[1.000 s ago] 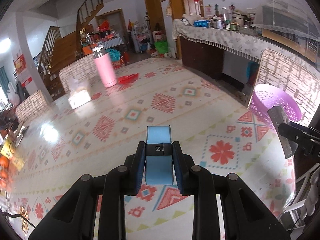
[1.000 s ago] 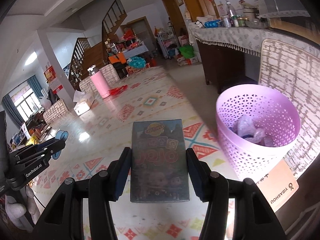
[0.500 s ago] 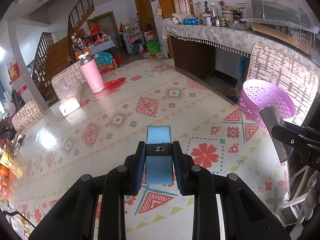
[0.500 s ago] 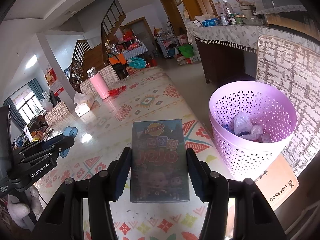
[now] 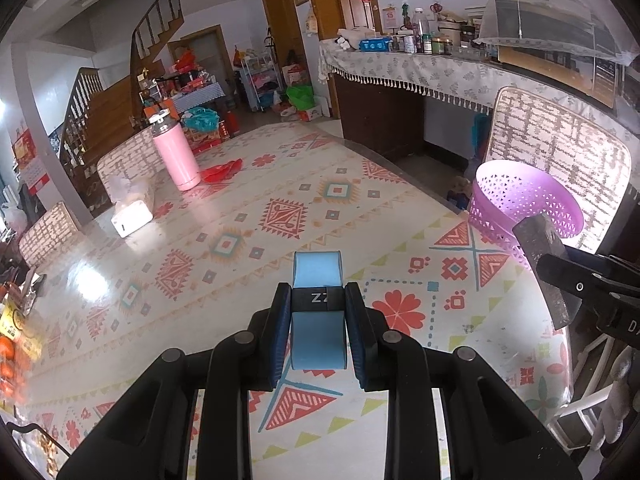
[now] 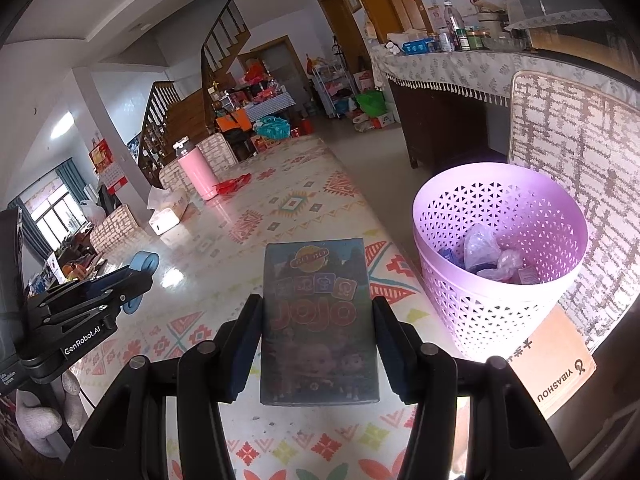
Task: Collect trash
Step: 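Carry both held boxes over the lilac wastebasket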
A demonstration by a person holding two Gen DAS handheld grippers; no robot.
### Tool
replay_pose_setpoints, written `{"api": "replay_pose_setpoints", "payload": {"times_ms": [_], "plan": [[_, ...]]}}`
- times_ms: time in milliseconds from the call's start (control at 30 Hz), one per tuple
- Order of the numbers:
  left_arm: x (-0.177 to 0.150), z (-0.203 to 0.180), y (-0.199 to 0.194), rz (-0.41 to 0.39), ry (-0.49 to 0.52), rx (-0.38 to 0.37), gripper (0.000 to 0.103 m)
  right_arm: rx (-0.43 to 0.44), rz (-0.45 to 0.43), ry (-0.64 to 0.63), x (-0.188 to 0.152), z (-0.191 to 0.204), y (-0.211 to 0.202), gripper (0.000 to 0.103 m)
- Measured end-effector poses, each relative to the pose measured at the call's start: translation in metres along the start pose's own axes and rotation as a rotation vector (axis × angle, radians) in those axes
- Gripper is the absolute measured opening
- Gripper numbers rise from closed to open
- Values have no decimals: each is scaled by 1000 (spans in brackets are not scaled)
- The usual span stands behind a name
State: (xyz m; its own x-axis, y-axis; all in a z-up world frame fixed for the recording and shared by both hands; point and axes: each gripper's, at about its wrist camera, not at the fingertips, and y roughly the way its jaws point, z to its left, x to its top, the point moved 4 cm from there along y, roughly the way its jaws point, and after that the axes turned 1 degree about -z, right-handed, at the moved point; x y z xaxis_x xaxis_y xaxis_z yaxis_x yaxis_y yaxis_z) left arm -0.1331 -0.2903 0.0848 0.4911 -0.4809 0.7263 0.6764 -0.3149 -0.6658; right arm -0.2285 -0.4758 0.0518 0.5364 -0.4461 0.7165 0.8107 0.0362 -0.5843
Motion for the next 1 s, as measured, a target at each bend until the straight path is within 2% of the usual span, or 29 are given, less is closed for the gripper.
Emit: {"api": "replay_pose_setpoints", "payload": {"times_ms": [400, 1000], "plan": [[2, -4, 12, 29, -21, -58, 26, -8, 6, 11, -1, -8, 4, 59], [53, -57, 30, -8, 62, -129, 26, -74, -28, 52, 21, -59, -6, 59]]}}
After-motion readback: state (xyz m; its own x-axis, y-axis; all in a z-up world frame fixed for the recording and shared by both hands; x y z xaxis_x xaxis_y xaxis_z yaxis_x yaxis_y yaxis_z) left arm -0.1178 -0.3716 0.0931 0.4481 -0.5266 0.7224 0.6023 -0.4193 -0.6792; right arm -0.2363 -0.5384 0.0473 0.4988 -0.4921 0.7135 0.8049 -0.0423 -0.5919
